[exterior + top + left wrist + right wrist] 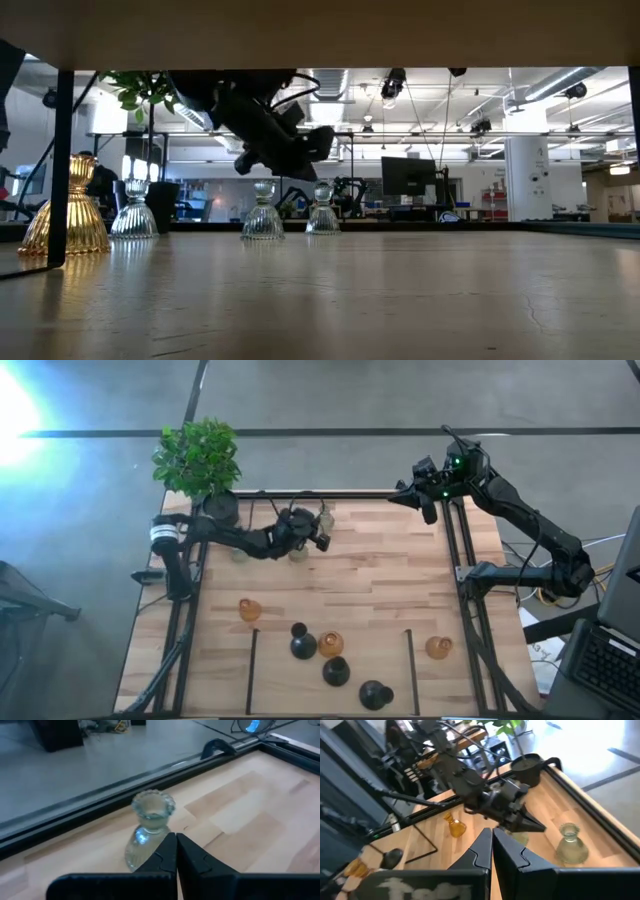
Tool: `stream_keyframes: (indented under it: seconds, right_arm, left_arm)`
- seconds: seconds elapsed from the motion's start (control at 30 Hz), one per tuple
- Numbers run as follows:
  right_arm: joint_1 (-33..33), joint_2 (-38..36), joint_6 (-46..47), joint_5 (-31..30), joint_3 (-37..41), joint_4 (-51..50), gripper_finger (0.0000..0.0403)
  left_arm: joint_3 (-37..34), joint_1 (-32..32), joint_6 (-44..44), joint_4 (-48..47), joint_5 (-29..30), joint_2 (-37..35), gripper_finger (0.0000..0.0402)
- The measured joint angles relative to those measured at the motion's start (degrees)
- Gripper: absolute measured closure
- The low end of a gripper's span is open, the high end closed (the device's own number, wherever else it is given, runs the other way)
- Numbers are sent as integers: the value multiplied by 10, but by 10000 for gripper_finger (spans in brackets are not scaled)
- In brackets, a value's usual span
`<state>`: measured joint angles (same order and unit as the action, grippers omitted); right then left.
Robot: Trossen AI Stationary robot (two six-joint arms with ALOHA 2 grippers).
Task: Pick & Place candle stick holders
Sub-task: Adjust the top transparent glass candle holder
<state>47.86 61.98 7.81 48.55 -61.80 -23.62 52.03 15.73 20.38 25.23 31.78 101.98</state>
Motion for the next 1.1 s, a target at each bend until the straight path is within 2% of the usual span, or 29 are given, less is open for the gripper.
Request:
stream_keyframes:
  seconds: [0.13,0.27,0.4,0.7,1.1]
  right_arm:
    - [0,0,-1,17,0,-1,394]
    - [0,0,-6,30,0,-1,394]
    - [0,0,-13,43,0,-1,394]
    - [0,0,-20,45,2,-2,394]
    - [0,0,-20,45,2,-28,394]
  left_arm:
    - [2,-2,-40,34,31,33,399]
    - [4,-1,-38,37,91,54,400]
    - [3,4,-38,42,119,64,400]
    - [27,22,-71,126,96,111,401]
    - [114,28,-131,124,64,176,401]
